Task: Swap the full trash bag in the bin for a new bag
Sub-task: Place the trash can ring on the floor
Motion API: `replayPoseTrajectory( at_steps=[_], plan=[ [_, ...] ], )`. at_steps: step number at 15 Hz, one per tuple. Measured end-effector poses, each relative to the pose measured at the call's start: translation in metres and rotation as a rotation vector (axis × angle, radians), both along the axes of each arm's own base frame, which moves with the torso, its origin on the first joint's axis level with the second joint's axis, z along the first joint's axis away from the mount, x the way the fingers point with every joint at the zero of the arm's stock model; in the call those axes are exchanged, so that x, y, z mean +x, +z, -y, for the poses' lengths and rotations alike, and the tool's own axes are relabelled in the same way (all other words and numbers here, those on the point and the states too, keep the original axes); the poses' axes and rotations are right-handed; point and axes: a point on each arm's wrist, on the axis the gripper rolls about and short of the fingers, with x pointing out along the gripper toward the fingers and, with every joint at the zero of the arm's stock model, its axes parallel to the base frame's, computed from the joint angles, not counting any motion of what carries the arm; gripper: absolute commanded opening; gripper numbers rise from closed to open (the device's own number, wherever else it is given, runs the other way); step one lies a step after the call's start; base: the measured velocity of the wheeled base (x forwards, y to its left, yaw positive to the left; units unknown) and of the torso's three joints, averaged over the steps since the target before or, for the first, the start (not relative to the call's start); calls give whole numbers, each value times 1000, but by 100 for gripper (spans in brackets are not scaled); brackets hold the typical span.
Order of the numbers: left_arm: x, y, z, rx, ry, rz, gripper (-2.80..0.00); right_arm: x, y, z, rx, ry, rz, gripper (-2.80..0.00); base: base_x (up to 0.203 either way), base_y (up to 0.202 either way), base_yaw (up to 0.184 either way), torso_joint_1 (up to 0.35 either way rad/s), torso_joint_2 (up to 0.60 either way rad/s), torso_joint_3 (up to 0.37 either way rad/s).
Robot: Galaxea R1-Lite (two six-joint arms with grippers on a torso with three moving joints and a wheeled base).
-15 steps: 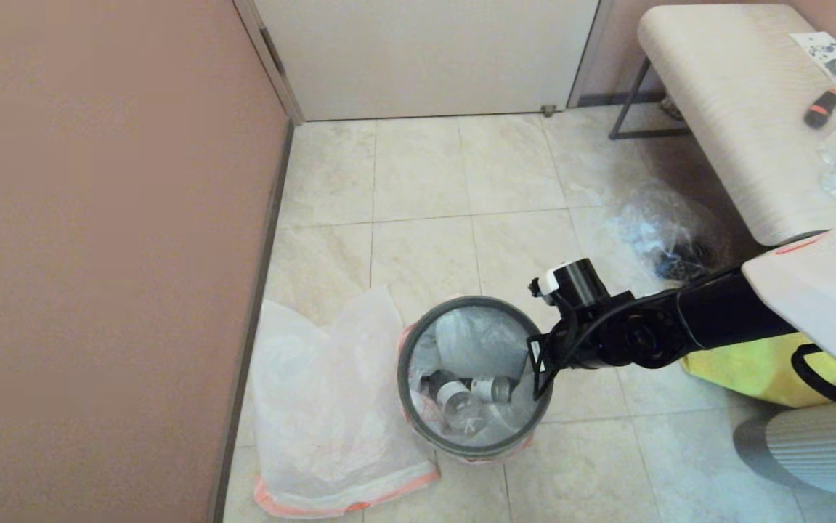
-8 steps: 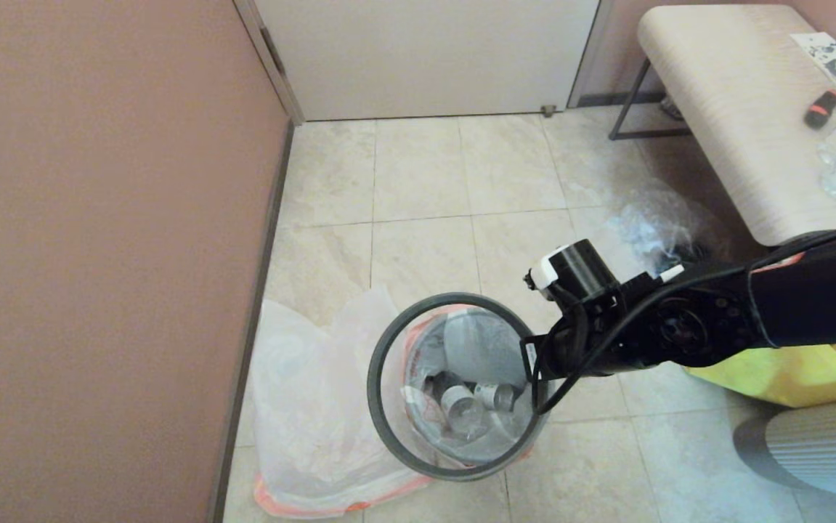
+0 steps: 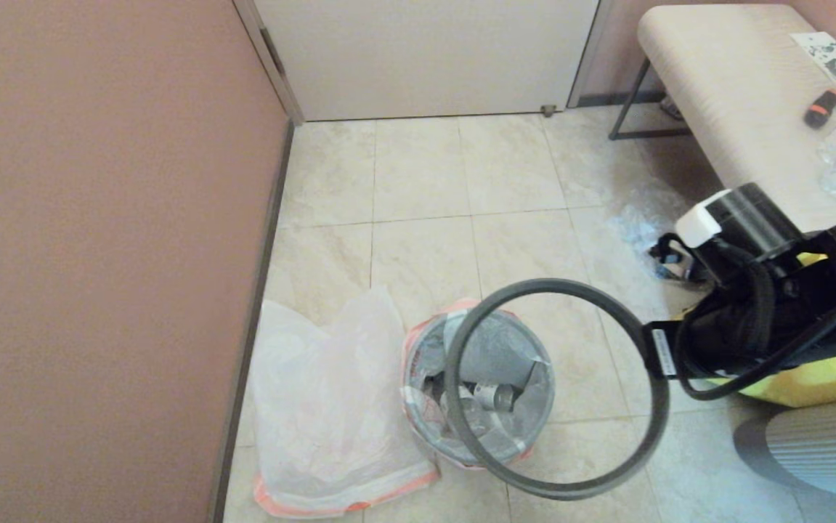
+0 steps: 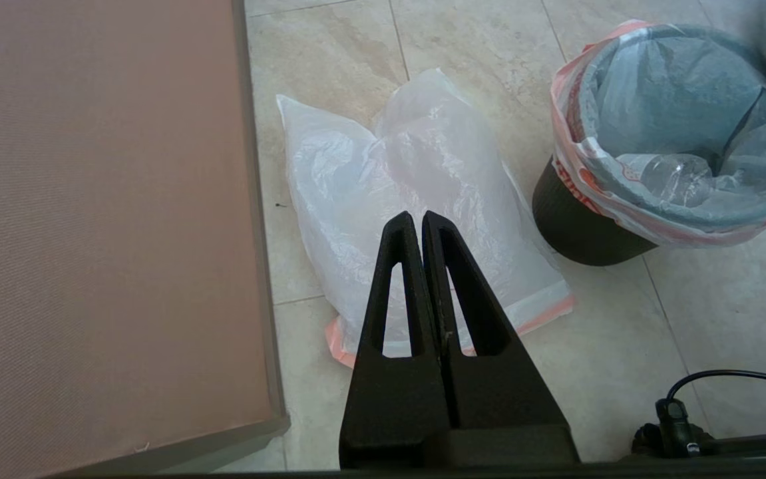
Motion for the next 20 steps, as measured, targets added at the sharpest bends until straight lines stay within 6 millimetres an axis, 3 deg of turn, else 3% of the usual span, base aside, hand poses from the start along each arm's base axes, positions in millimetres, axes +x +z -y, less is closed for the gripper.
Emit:
replayPoseTrajectory(
  at_steps=[4,9,14,19,20],
  plan=[
    [0,0,0,0,0,0,-280,2,-26,77,-63,-137,-73,-280,0,0,0,0,0,0],
    [0,0,0,0,0,0,-280,36,-74,156,-92,-170,-132,-280,0,0,0,0,0,0],
    [0,0,0,1,0,0,-280,87,-158,184,-131,-106,-190,-280,0,0,0,0,0,0],
    [0,0,0,0,0,0,-280,124,-246,173,-158,-32,-154,-280,0,0,0,0,0,0],
    [0,0,0,0,0,0,-280,125,-255,169,-155,-18,-156,0,0,0,0,0,0,0]
  ],
)
